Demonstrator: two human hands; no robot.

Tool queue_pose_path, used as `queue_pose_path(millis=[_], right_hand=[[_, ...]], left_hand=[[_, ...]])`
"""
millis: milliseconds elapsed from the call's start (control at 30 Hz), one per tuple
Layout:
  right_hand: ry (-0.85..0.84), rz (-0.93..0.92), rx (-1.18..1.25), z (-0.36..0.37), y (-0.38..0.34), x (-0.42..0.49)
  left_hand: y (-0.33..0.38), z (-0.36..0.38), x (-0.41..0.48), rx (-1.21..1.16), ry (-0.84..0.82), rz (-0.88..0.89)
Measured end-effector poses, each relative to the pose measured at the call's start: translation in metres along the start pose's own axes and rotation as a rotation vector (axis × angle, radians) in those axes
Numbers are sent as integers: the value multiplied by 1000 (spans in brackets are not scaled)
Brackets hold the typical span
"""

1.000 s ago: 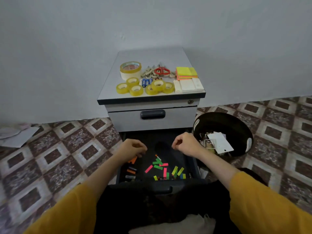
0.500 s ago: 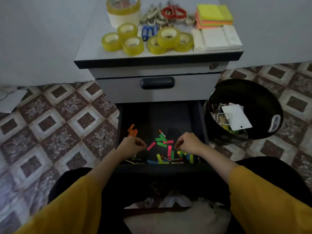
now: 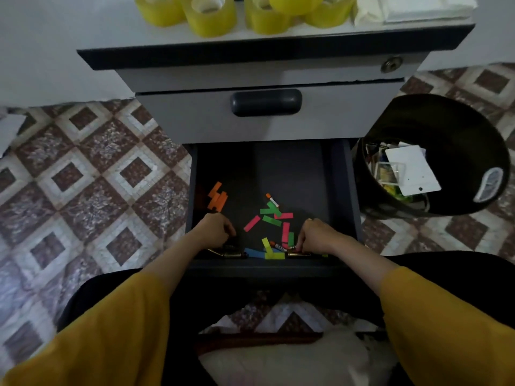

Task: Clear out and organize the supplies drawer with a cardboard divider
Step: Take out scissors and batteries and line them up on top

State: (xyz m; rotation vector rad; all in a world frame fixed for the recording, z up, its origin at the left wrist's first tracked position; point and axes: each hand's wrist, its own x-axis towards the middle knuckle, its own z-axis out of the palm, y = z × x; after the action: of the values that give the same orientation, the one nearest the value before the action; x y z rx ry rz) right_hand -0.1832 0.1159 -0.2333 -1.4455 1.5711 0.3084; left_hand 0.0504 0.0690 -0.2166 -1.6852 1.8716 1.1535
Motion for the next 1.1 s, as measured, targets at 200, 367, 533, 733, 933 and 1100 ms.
queue_pose_path(millis=[200,367,533,733,933,1100], right_hand=[[-26,21,23,0,5,5],[-29,-9,24,0,-1,-5],[-67,-8,27,-1,-4,-10],[-125,-2,46,-3,-4,-13],[-142,45,106,-4,-1,-8],[-135,50,204,-11,3,-10]], left_hand=[[-10,-8,3,65,-88,19],[-5,14,4,226,-169,93],[-2,19,8,293,-177,110],[1,25,16,393,-228,83],[7,21,10,405,-317,43],[8,14,1,229,-252,61]])
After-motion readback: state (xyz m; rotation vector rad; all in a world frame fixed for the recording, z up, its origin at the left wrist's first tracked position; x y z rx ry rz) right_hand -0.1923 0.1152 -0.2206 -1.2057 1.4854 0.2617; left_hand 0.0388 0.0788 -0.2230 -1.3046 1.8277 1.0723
